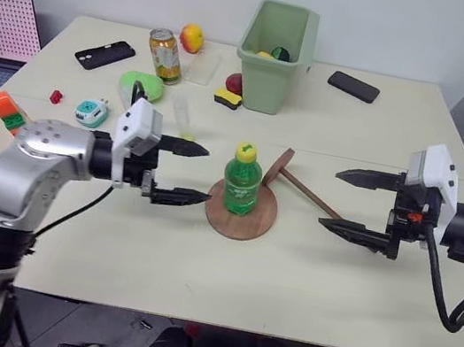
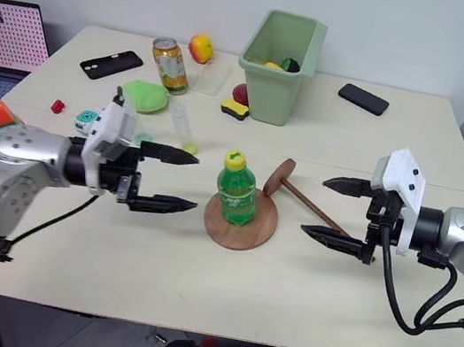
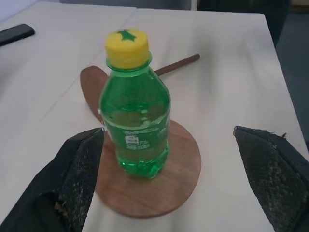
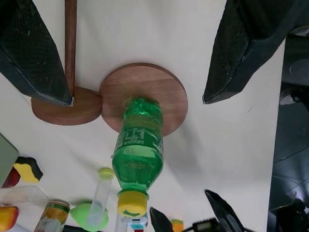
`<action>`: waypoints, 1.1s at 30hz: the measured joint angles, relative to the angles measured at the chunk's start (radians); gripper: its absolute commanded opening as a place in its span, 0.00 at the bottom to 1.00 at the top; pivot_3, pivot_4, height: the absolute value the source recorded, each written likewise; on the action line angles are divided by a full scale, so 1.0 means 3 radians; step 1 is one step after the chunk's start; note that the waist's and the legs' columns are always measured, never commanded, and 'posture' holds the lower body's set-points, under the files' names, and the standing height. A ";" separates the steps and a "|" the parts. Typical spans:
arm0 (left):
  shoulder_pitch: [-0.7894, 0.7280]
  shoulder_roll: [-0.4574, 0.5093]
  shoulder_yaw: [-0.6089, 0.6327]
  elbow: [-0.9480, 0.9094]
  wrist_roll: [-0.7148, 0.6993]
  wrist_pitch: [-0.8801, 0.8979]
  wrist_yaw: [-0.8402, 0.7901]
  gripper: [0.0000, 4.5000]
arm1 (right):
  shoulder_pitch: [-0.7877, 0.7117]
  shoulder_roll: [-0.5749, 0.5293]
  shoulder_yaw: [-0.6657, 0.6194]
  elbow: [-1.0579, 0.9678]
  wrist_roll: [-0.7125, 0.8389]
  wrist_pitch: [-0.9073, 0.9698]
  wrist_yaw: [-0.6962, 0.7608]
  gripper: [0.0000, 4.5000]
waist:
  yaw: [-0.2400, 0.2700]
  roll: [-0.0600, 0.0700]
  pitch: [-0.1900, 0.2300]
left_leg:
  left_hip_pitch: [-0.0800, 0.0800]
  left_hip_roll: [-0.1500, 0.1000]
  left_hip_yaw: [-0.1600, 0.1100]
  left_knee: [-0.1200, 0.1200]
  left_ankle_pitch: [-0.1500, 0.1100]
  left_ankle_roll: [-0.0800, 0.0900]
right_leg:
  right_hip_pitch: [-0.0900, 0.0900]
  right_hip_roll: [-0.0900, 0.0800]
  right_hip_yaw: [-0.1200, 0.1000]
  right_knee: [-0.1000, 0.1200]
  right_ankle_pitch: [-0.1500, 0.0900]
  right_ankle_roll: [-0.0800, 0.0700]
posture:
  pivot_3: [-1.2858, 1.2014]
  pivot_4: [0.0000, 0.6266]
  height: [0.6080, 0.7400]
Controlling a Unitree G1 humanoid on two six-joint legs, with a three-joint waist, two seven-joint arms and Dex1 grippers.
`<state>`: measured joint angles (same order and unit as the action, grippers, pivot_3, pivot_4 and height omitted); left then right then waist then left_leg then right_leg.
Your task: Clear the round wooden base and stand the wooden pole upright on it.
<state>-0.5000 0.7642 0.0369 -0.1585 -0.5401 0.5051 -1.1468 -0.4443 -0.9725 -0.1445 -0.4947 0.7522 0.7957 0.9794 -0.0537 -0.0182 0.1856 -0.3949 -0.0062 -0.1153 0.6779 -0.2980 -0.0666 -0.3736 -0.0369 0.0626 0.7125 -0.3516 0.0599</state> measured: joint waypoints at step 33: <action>-0.0248 -0.1259 -0.0548 0.1273 0.0706 -0.0984 0.0321 0.74 | -0.0098 -0.0003 -0.0009 -0.0187 0.0279 0.0136 -0.0251 1.00 | 0.0015 -0.0001 -0.0001 | -0.0001 -0.0004 -0.0002 0.0002 0.0000 0.0000 | 0.0001 -0.0002 -0.0002 0.0000 0.0000 0.0000 | 0.52 0.24 1.00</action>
<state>-0.5745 0.3865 -0.1274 0.2234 -0.3283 0.2098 -1.0505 -0.4736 -0.9733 -0.1473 -0.5507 0.8360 0.8366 0.9039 -0.0491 -0.0184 0.1854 -0.3951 -0.0075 -0.1158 0.6786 -0.2979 -0.0667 -0.3733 -0.0376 0.0621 0.7125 -0.3516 0.0599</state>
